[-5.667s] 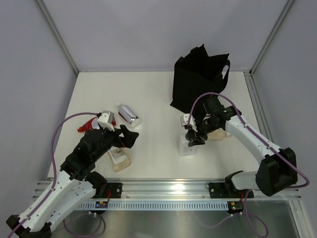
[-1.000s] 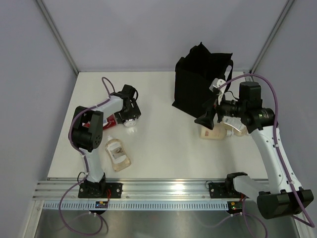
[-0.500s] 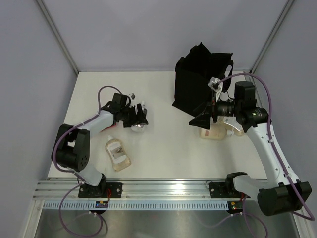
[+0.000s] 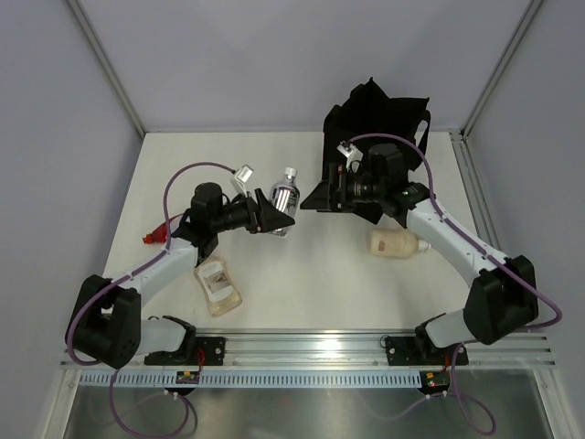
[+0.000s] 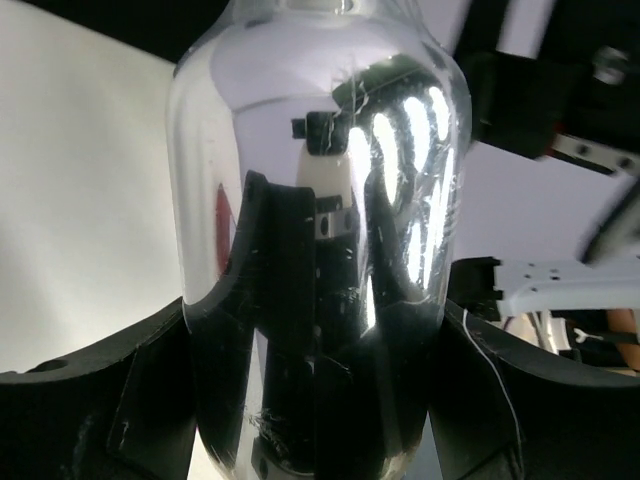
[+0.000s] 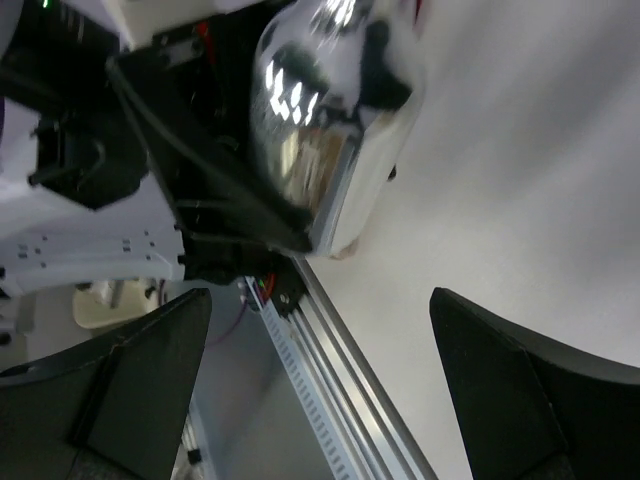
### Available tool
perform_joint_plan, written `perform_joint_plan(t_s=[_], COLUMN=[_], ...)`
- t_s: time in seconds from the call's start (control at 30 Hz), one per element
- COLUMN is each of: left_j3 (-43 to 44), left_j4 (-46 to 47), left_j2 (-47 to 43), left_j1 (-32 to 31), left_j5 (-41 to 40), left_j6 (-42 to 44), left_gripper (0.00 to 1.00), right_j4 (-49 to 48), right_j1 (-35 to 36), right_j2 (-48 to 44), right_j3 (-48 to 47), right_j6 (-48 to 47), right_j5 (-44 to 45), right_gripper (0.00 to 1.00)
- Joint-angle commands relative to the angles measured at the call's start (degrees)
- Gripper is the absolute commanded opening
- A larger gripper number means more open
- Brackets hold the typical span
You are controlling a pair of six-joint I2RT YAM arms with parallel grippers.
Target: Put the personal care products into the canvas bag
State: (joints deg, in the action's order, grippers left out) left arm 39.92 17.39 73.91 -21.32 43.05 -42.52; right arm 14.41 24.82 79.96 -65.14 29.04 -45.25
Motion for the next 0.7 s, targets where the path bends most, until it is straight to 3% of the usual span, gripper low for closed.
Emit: perform_joint_plan(t_s=[0.0,0.37,0.47,0.5,0.57,0.6,0.67], left_j3=[0.2,-1.6,-1.9,-1.9,-2.2,-2.3,-2.8], left_j4=[16.6,21.0,21.2,21.2,21.5,21.7,22.2], left_j2=[-5.0,-7.1,-7.6,-7.7,-8.2,-8.3,-8.5], left_j1=[-1.3,-5.1,-5.0,-5.0,-5.1,-5.0,-5.1], left_j5=[4.0,2.7,2.3,2.0,1.5,1.2,0.8], left_j6=[-5.9,-11.4,-11.6,-11.7,-12.0,-12.2,-12.8], left_gripper=[0.0,0.0,0.0,0.0,0.01,0.04,0.23], right_j4=[-10.3,-13.8,-17.7,-18.4,-19.5,-19.5,-20.0], right_j1=[1.7,9.8,9.8,9.8,9.7,9.9,9.8], right_j2=[3.9,11.3,12.0,11.9,11.0,10.7,10.0], right_j3=[-4.7,-10.3,-9.2,-8.4,-8.1,-8.2,-8.4], right_j6=[12.8,13.1,14.5,14.8,14.6,13.6,12.2], right_j5=[5.2,5.4,4.1,3.5,3.1,2.5,1.1], right_gripper=[0.99,0.98,0.78,0.6,0.42,0.24,0.08])
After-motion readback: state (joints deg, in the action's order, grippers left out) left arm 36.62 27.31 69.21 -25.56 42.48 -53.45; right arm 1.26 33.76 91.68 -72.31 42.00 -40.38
